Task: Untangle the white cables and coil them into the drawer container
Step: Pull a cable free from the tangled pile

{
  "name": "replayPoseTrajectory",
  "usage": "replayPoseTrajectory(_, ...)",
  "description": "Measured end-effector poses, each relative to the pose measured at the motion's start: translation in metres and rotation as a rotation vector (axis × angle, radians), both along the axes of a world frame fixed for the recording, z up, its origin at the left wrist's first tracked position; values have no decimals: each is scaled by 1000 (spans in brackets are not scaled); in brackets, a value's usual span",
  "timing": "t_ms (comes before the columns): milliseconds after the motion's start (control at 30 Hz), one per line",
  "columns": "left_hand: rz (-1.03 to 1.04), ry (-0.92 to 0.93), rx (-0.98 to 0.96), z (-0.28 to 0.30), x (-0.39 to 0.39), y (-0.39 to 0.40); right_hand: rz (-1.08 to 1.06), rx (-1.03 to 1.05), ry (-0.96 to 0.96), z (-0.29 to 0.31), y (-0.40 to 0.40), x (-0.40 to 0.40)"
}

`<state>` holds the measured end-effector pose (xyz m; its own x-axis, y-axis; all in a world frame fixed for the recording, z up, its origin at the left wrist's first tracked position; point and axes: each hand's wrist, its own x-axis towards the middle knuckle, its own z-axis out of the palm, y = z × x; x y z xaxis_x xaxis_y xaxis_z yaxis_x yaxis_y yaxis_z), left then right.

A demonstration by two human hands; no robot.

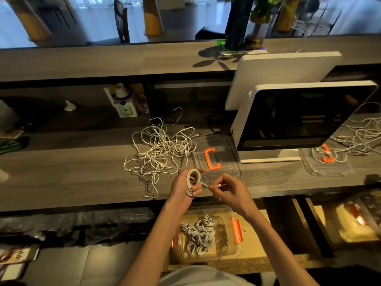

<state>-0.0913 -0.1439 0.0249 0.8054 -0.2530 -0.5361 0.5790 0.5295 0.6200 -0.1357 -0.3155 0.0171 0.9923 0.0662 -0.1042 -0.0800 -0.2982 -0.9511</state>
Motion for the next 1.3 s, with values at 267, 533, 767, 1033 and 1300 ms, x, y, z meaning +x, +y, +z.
replayPoseTrajectory(267, -150, -106, -5, 2, -4, 11, -25, 121, 66, 11, -7, -7)
replayPoseTrajectory(533, -172, -153, 95, -2, -2, 20, -30, 153, 33, 18, -14, -15)
replayPoseTrajectory(767, -125, -298, 442, -6, -5, 18, 89, 151, -29, 29, -10, -17)
replayPoseTrajectory(1033, -202, -331, 617, 9, -11, 0, 384, 108, -91, 58, 0, 14)
replayPoseTrajectory(1300, -333, -301, 354, 12, -12, -5, 443, -31, -124, 67, 3, 54)
